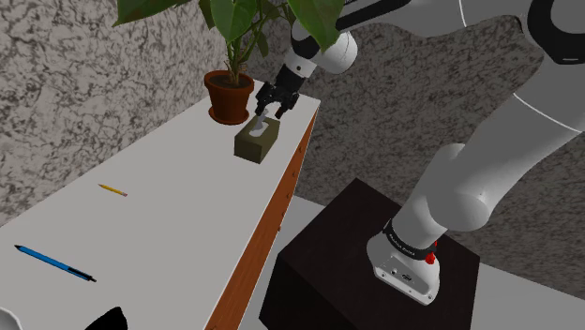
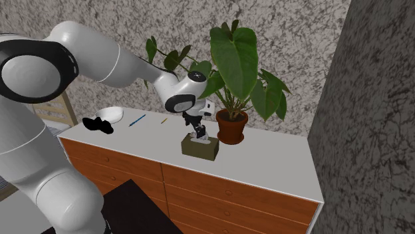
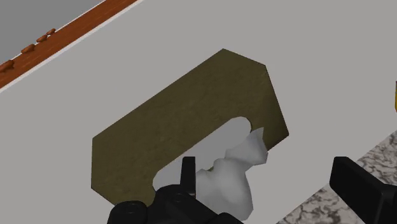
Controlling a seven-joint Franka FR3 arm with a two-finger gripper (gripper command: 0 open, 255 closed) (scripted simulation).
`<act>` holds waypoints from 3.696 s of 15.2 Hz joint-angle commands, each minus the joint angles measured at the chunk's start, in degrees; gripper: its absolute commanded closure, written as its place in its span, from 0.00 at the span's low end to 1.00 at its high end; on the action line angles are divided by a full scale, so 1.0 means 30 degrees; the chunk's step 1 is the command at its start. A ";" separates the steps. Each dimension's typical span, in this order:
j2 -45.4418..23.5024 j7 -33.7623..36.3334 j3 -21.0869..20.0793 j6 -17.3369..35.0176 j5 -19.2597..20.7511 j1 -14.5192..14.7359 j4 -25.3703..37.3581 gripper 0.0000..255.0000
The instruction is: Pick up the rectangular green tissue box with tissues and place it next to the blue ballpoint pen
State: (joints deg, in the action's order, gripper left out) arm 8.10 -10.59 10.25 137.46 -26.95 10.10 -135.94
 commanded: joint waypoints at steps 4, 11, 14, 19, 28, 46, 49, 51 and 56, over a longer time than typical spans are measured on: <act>-0.1154 -0.0588 -0.0138 0.1122 -0.0986 0.0334 0.0020 0.00; -0.1721 -0.0910 -0.0230 0.1667 -0.1471 0.0483 0.0009 0.00; -0.1719 -0.0909 -0.0230 0.1665 -0.1469 0.0482 0.0008 0.00; -0.1722 -0.0917 -0.0228 0.1667 -0.1473 0.0481 0.0008 1.00; -0.1049 -0.0123 -0.0226 0.0815 -0.0706 0.0377 0.0330 1.00; 0.1116 0.2531 -0.0341 -0.3285 0.1571 -0.0054 0.2704 1.00; 0.1340 0.2870 -0.0358 -0.3988 0.1812 -0.0104 0.3236 1.00; 0.1468 0.3084 -0.0368 -0.4459 0.1957 -0.0134 0.3611 1.00; 0.1716 0.3583 -0.0386 -0.5640 0.2269 -0.0195 0.4618 1.00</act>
State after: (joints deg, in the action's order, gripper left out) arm 13.12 -0.23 9.12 121.38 -20.36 9.54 -122.84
